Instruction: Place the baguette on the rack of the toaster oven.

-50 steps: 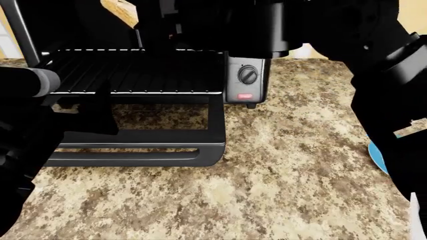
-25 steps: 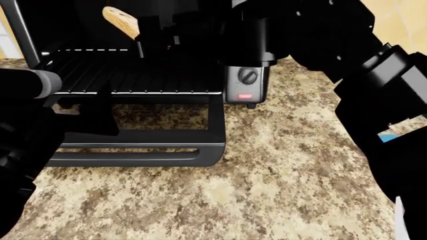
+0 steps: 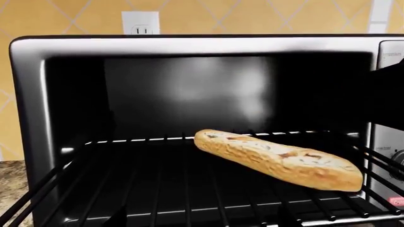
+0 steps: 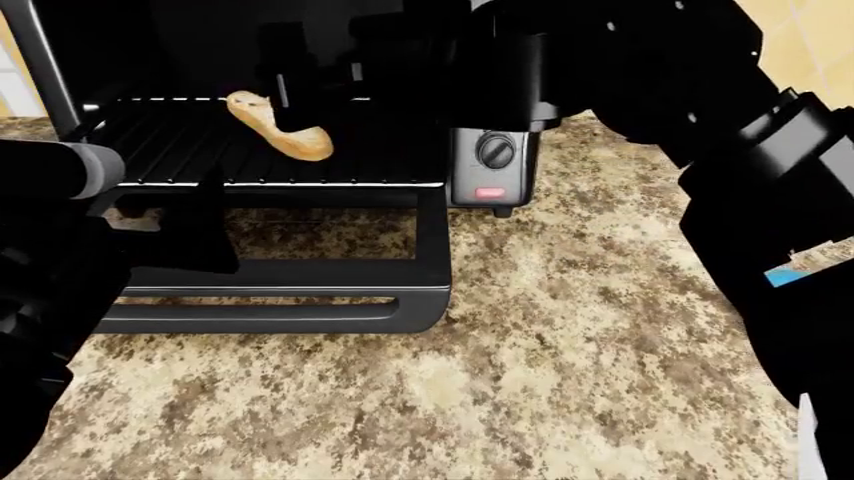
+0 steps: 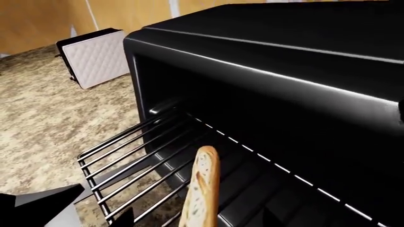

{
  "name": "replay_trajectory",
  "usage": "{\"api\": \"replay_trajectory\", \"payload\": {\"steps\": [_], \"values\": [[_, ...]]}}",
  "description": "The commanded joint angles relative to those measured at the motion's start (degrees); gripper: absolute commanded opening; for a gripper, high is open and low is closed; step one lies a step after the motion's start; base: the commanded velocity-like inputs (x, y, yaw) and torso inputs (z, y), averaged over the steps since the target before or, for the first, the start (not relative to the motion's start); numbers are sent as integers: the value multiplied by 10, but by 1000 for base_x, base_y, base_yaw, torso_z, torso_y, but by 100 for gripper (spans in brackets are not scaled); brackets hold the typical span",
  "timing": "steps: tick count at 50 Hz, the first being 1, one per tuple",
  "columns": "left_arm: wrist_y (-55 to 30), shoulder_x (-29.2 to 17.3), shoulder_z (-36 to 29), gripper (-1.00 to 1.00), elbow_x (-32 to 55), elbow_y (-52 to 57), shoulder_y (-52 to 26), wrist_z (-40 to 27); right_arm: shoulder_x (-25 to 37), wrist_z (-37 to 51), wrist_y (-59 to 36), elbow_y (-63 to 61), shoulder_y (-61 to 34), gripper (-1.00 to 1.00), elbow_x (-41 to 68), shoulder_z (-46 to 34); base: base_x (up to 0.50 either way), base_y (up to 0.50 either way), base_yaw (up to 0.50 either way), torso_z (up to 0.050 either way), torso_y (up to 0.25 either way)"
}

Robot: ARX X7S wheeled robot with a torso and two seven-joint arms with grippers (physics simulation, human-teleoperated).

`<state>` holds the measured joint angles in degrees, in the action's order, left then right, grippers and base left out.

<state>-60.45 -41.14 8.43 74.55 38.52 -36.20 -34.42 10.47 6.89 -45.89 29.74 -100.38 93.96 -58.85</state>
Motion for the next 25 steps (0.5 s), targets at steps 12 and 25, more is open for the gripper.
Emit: {"api": "replay_trajectory", "payload": {"steps": [12,25], "values": [[7,9,19,100,16,-3,-6,5,83,194,-3,-262,32,100,106,79,0,0,0,0,0],[9,13,18,100,35,-1,-14,-8,148,309,28,-430,52,100,149,125,0,0,0,0,0]]}}
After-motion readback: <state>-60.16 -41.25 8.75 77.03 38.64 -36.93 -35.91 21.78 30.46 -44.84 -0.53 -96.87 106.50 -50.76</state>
